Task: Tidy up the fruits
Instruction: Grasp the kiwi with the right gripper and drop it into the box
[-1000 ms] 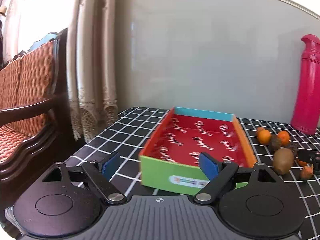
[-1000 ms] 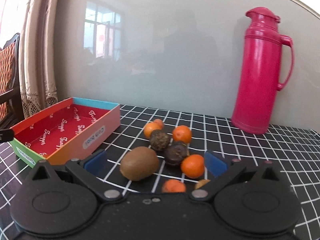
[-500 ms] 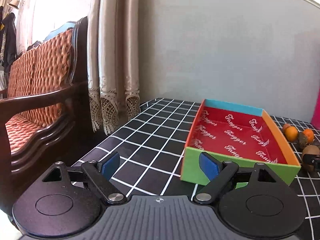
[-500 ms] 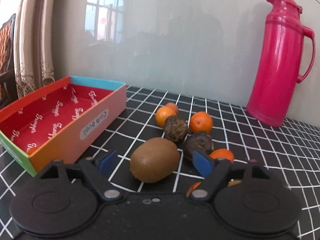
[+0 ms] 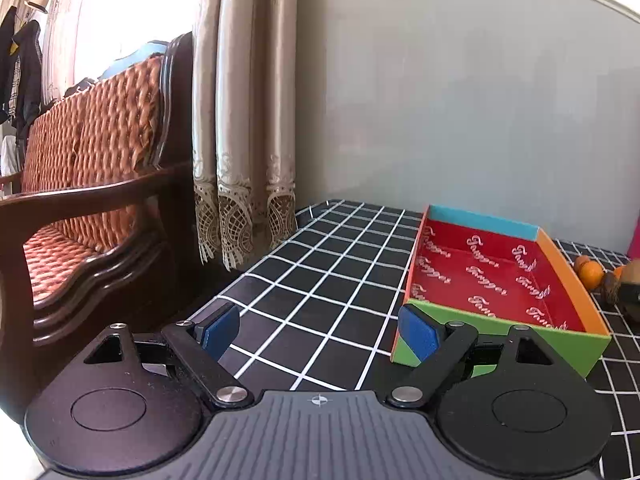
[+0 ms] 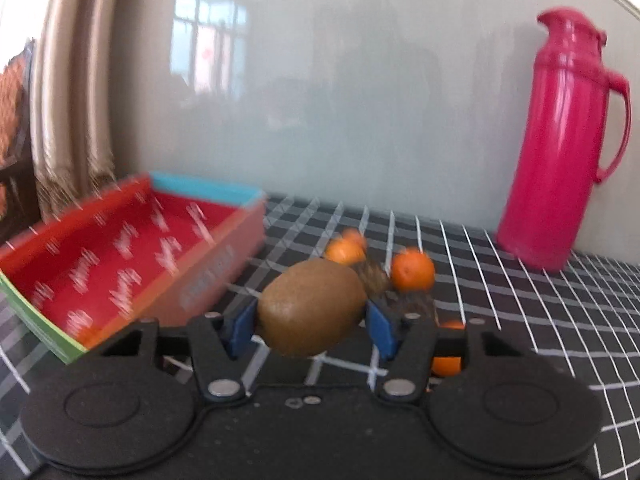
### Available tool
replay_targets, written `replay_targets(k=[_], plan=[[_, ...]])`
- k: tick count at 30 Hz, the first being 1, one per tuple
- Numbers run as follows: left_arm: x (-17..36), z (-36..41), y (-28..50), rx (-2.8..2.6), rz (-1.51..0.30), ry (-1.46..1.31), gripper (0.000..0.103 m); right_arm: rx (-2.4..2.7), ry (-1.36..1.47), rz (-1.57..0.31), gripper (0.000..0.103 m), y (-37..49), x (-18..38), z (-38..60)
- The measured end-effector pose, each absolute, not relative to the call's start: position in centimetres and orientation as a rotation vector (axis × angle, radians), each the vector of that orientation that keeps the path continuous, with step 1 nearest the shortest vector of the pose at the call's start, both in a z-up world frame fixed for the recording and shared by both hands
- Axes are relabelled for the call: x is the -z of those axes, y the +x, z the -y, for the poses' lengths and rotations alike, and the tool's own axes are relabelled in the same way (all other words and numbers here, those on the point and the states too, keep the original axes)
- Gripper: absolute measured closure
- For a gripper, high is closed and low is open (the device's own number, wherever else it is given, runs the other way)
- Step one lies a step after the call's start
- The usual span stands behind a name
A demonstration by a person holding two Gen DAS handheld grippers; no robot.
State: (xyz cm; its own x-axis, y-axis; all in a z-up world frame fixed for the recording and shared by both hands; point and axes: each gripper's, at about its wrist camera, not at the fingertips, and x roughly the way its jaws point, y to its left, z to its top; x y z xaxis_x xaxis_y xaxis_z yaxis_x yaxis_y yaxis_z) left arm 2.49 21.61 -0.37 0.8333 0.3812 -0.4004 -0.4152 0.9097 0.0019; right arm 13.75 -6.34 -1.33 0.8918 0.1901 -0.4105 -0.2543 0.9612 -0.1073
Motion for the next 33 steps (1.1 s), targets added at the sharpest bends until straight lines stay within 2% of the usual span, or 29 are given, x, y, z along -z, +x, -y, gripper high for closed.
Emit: replay_targets(k=[14,17,20,21,24,28,33], plan=[[0.5,-22.4,1.0,-0.451,-0.413,-0.068,0.017,-0.427,-0.179,-0.350,0.045,11.0,0.6,-0.4],[0.5,-22.0,1.1,-0.442,-0.417,-0.056,0.017,-0.416,-0.236,-0.386,0.041,12.0,1.6,-1.7],[0.3,-21.5,1.3,-0.426,-0.410,-0.065,0.017,-0.399,-0.222,-0.310,0.030,11.0,0.8,-0.9],[0.2,-21.2,1.4,-0.419,-0.405,-0.065,0.016,-0.394,-0.215,-0.286,0.029,10.7,0.4,-0.5],[-0.1,-20.0,1.8,-0.385,-0.402,-0.060,0.015,-0.361,-0.210,-0.263,0.028,10.3,-0.4,1.5],[-0.6,-17.7,2.3,-0.330,-0.382,-0.040,0.007,-0.303,-0.198,-0.280,0.028,10.1,-1.1,5.0],[-1.1,-14.8,2.5,-0.258,-0.371,-0.028,0.004,-0.243,-0.202,-0.286,0.028,9.5,-1.4,8.4]])
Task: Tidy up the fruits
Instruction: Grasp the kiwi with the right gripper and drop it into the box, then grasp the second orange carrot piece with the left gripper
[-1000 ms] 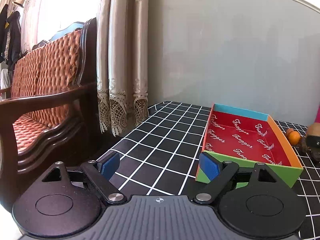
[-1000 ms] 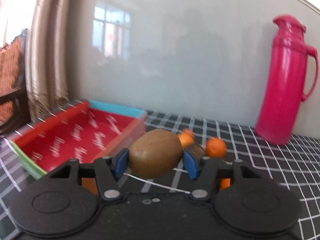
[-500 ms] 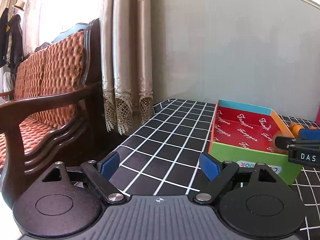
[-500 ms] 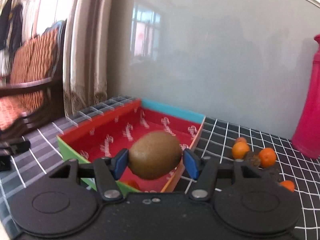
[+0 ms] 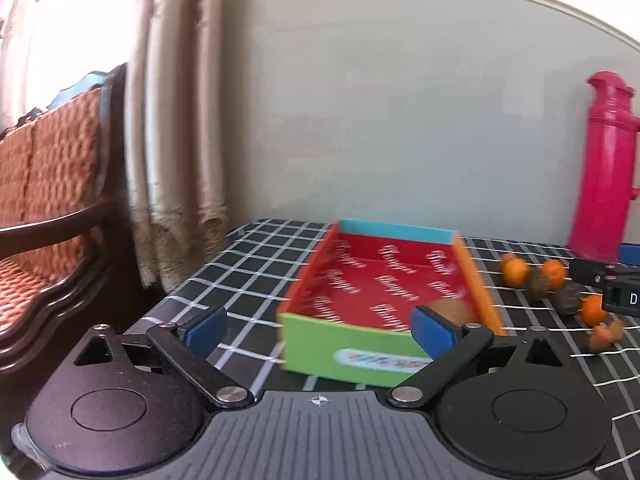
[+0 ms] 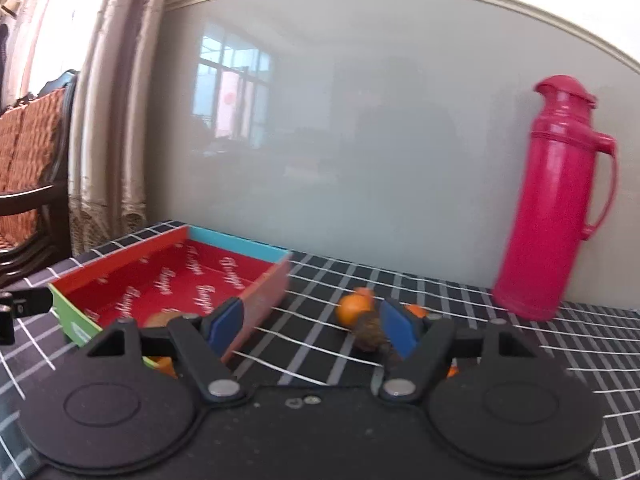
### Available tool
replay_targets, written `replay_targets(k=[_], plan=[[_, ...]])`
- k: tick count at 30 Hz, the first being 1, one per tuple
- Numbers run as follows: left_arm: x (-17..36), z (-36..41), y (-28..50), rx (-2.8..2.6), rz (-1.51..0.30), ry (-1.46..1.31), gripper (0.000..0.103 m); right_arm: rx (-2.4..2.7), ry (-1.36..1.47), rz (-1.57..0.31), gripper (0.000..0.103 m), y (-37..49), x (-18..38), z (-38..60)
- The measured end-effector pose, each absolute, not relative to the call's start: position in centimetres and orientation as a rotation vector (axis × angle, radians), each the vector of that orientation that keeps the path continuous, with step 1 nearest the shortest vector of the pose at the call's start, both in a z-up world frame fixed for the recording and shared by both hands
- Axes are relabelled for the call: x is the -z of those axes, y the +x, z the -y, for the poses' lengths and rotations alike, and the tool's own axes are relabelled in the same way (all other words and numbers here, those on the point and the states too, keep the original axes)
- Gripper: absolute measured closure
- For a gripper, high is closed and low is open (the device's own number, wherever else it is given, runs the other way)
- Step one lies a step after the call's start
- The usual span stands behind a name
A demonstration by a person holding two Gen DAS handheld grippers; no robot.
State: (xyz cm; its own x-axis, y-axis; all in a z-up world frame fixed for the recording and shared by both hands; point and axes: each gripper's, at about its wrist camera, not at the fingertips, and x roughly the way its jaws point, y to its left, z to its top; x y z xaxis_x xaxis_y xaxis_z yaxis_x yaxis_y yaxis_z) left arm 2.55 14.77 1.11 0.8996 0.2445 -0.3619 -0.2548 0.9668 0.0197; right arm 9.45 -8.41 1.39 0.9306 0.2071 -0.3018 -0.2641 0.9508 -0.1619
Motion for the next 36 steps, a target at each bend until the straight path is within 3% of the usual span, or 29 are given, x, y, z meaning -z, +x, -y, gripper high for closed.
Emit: replay_targets(k=[3,17,36], plan=[[-1.3,-12.9,2.9,-0.225,-0.368,-0.016,0.000,-0.203,-0.208,-0.280,0.028,8.9,-1.4,10.2],[-1.6,-4.4,4.5,-0.043,-0.365,-0.002,0.000,-0.009,-0.128,-0.276,0.025,7.5,-2.3,20.9],[1.9,6.3,8.4,0.104,-0.477,0.130,0.000,0.123,-0.066,-0.340,0.024,8.4,0.1,27.7]])
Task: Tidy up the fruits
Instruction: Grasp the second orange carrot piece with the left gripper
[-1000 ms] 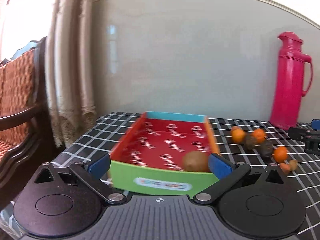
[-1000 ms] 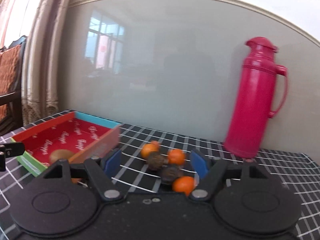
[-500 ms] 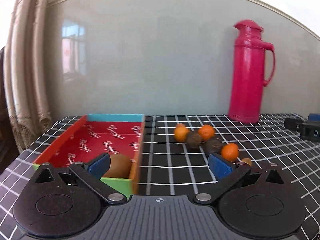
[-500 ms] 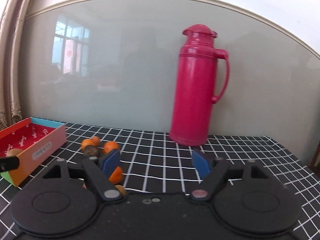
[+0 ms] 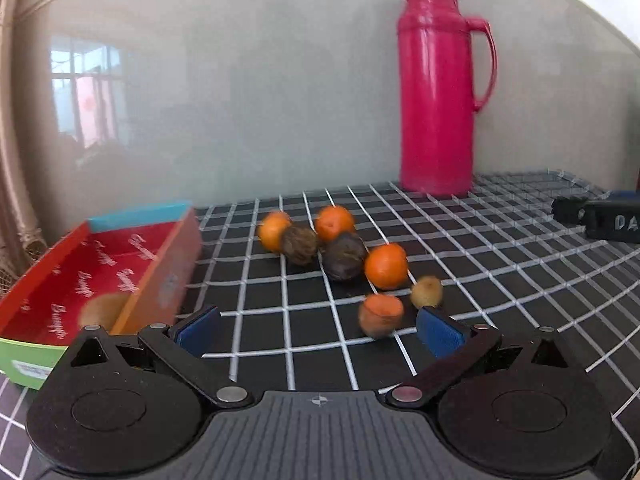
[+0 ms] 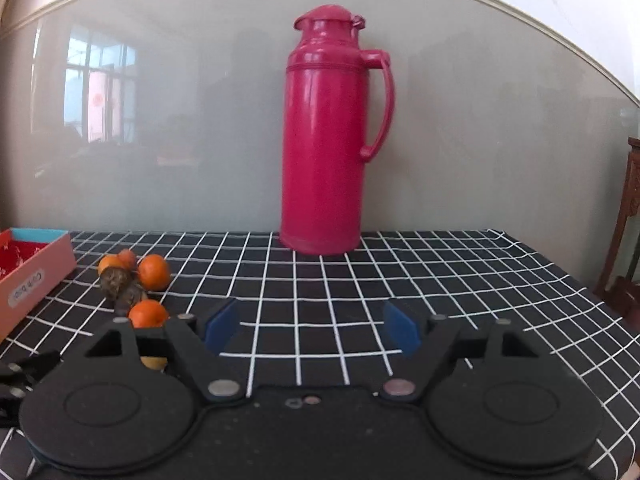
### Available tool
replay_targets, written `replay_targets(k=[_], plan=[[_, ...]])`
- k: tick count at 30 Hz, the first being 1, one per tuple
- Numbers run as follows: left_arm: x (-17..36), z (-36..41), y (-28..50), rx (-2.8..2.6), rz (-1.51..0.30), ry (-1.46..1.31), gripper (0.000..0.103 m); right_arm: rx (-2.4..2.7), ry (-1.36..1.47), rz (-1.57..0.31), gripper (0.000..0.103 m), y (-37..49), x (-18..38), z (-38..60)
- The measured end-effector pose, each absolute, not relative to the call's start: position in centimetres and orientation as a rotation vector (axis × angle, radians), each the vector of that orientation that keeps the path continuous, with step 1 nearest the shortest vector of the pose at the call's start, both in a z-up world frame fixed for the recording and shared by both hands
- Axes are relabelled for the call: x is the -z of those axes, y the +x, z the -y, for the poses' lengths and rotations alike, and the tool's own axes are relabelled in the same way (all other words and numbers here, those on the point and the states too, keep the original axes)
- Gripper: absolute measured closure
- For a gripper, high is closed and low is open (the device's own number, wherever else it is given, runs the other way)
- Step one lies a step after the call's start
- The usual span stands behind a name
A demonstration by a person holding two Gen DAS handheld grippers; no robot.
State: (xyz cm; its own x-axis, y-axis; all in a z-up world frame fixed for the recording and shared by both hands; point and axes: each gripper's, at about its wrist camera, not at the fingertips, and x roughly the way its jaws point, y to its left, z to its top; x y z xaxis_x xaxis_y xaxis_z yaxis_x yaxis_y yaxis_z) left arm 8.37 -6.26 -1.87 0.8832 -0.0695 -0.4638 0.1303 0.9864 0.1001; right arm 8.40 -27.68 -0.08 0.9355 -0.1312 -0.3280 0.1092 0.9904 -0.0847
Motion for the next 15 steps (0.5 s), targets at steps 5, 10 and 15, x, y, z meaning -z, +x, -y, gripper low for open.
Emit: replay_targets(k=[5,10,15], plan=[[2.3,7.3,9.6,0.109,-0.489,0.104,0.000,0.139,-0.064,-0.347,0.024,8.5,0.4,29.1],[2.9,8.2,11.1,0.106,-0.515,0.110,0.013,0.155,-0.065,-0.352,0.024,8.7,0.6,30.2],[3.5,8.8,12.4,0.119,-0.575,0.106,0.024,0.166,-0.059,-0.350,0.024,8.7,0.7,31.1]])
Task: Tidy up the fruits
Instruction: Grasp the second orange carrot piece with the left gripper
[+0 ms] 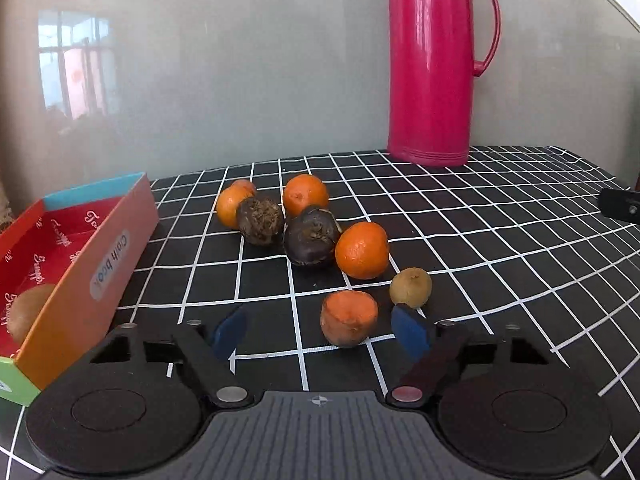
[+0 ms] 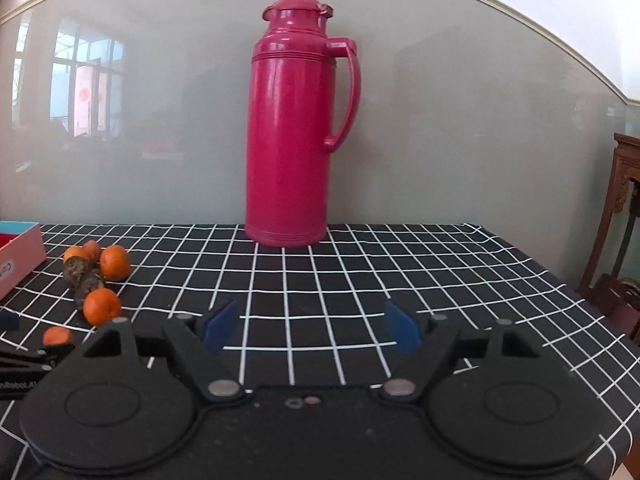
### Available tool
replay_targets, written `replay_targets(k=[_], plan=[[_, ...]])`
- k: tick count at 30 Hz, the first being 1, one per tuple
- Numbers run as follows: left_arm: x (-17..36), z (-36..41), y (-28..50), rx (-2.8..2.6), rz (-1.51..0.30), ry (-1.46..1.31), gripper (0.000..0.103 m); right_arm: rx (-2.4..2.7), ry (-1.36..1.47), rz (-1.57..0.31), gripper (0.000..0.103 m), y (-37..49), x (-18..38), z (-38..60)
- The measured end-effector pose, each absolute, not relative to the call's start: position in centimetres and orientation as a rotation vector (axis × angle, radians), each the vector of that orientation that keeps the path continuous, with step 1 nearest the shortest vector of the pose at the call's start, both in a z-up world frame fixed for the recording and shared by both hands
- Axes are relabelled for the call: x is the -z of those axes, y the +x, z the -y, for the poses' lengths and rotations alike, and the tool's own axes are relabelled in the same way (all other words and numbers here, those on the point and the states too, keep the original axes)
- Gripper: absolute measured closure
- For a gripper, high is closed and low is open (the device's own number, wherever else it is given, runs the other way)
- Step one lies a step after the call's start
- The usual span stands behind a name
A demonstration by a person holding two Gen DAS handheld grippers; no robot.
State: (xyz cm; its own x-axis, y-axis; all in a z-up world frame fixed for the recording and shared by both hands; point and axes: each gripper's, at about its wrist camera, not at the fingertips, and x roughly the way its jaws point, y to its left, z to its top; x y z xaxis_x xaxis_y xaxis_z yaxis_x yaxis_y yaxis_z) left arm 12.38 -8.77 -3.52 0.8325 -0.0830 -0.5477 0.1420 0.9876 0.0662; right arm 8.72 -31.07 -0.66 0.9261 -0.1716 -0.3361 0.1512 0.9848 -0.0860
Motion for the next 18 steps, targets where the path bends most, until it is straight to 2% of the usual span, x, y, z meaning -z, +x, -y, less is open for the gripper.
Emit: replay_targets(k=[2,4,8,9,10,11,18], plan=[[3.8,8.9,12.8,0.129,-0.604,0.109,0.024,0.168,-0.056,-0.349,0.024,8.6,0.6,31.3],[3.9,9.0,13.1,0.136,-0.614,0.104,0.034,0.169,-0.058,-0.349,0.024,8.7,0.6,31.4],[4.0,9.2,13.6,0.138,-0.626,0.102,0.040,0.172,-0.064,-0.353,0.024,8.6,0.8,31.6],[4.0,9.4,13.6,0.138,-0.624,0.104,0.048,0.173,-0.065,-0.354,0.024,8.5,0.8,31.6],[3.9,9.5,13.7,0.139,-0.622,0.104,0.063,0.175,-0.067,-0.355,0.024,8.5,0.9,31.7],[3.8,9.7,13.7,0.139,-0.621,0.106,0.071,0.177,-0.068,-0.357,0.024,8.5,0.9,31.8],[3.4,9.5,13.1,0.136,-0.596,0.102,0.072,0.177,-0.068,-0.361,0.024,8.6,1.0,31.7]])
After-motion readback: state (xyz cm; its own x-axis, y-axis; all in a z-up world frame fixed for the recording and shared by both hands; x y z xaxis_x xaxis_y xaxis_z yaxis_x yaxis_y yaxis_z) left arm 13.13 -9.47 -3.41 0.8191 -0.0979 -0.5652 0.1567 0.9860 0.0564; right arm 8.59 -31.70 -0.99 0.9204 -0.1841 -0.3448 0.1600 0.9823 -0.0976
